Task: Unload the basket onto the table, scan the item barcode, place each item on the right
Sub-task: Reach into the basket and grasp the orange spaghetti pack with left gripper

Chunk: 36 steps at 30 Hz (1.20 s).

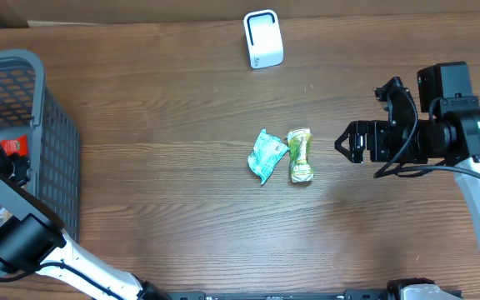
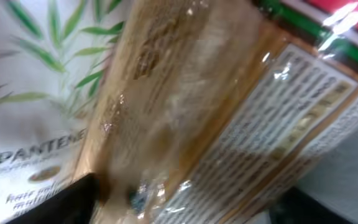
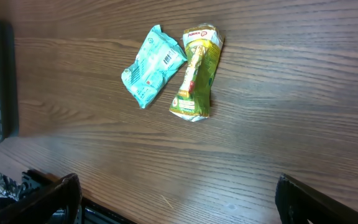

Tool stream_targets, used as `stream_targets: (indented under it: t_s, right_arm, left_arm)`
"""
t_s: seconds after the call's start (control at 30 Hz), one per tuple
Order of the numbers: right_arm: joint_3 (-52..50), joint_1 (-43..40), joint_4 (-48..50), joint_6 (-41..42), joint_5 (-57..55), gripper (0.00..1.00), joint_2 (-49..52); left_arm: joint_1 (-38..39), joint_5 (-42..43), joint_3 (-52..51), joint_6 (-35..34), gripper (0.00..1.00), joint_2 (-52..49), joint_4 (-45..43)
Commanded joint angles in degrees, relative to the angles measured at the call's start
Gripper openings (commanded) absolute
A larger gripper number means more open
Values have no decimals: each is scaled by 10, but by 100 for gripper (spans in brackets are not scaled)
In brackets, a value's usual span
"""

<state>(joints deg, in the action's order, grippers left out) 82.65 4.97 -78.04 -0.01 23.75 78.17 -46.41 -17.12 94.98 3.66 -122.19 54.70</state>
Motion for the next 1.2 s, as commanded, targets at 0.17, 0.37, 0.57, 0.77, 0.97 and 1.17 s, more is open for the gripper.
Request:
stream_targets:
  t_s: [0.17, 0.37, 0.57, 0.77, 0.97, 1.17]
  right_arm:
    - [7, 2, 2, -4, 3, 100, -2]
    - [7, 2, 6, -4, 3, 100, -2]
    - [7, 2, 12, -4, 3, 100, -2]
    - [7, 2, 12, -4, 3, 100, -2]
    - [7, 2, 12, -4, 3, 100, -2]
    - [7, 2, 12, -4, 3, 100, -2]
  left_arm:
    - [3, 91, -3, 11, 14, -42, 12]
    - [3, 108, 1, 10, 4, -37, 40]
    - [3, 153, 89, 0, 4, -10, 102]
    - [3, 196, 190, -21, 4, 41, 150]
    - [3, 243, 259, -42, 4, 121, 155]
    - [4, 278, 289, -65, 4, 218, 148]
